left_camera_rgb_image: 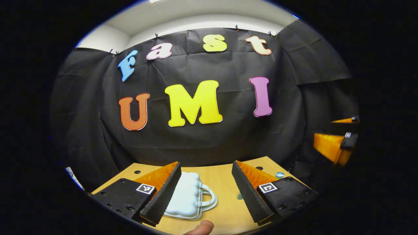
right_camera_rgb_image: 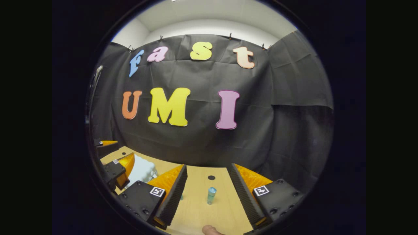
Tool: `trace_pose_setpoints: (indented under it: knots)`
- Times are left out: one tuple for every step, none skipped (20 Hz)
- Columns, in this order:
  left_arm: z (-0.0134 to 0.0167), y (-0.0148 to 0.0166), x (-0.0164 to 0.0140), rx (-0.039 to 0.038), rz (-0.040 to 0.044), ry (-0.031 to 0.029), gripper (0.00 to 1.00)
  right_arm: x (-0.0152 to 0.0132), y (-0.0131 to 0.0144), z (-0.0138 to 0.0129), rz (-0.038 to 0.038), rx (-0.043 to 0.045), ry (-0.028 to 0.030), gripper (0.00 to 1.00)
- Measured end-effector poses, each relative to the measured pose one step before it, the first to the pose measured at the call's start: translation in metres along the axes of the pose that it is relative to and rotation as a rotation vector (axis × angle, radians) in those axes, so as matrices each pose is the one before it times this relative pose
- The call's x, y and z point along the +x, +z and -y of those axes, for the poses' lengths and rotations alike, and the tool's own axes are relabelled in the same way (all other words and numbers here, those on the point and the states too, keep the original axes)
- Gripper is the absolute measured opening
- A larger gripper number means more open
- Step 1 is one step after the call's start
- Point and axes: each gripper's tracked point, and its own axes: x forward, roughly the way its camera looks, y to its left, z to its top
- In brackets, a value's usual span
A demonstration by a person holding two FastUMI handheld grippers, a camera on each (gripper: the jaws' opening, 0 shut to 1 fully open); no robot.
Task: First open the suitcase, pack the skin care products into it, and then close the suitcase.
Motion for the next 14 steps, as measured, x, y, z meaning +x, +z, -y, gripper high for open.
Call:
trace_pose_setpoints:
  knots:
    - [0.00025,-0.01286,0.00566,0.04510,-0.01615,0.00519,0.99,0.00266,-0.00092,0.00941,0.00061,-0.00519,-0.01660,0.80]
    - [-0.00069,-0.01512,0.00489,0.04587,-0.01623,0.00774,0.99,0.00294,-0.00085,0.00974,0.00054,-0.00353,-0.01442,0.80]
    - [0.00006,-0.01327,0.00579,0.05085,-0.01424,0.00873,0.99,0.00290,-0.00088,0.01133,0.00110,-0.00635,-0.02077,0.80]
    - [0.00039,-0.01473,0.00375,0.05935,-0.01858,0.01809,0.99,0.00431,-0.00184,0.01268,-0.00250,-0.00988,-0.02378,0.80]
    - [0.00158,-0.01508,0.00701,0.05118,-0.02285,0.00854,0.99,0.00412,-0.00337,0.01074,-0.00424,-0.00776,-0.02056,0.80]
    - [0.00596,-0.01514,0.00600,0.04838,-0.02120,-0.00121,0.99,0.00477,-0.00305,0.01005,-0.00516,-0.00447,-0.01438,0.80]
    - [0.00488,-0.01329,0.00621,0.04945,-0.01715,0.00219,0.99,0.00382,-0.00357,0.00729,-0.00556,-0.00040,-0.01128,0.80]
    - [0.00531,-0.01163,0.00402,0.05203,-0.01677,0.00115,0.99,0.00457,-0.00368,0.00674,-0.00873,0.00141,-0.00767,0.80]
    - [0.00699,-0.01082,0.00595,0.05355,-0.01004,-0.00492,0.99,0.00323,-0.00469,0.00340,-0.00818,0.00424,-0.00187,0.80]
    - [0.00771,-0.01211,0.00319,0.05749,-0.01481,-0.00053,0.99,0.00347,-0.00467,0.00226,-0.00868,0.00448,0.00111,0.80]
    - [0.00526,-0.00813,0.00515,0.06406,-0.00579,0.00213,0.98,0.00375,-0.00505,0.00054,-0.00847,0.00472,0.00608,0.80]
    - [0.00964,-0.00545,0.00478,0.07076,-0.00579,-0.00130,0.98,0.00372,-0.00512,-0.00092,-0.00921,0.00323,0.00959,0.80]
    - [0.00748,-0.00335,0.00385,0.07873,0.00198,-0.00005,0.98,0.00412,-0.00608,-0.00048,-0.01031,0.00048,0.00971,0.80]
    - [0.00788,-0.00111,0.00562,0.07845,0.00620,-0.00489,0.98,0.00333,-0.00451,-0.00180,-0.01064,0.00275,0.01608,0.80]
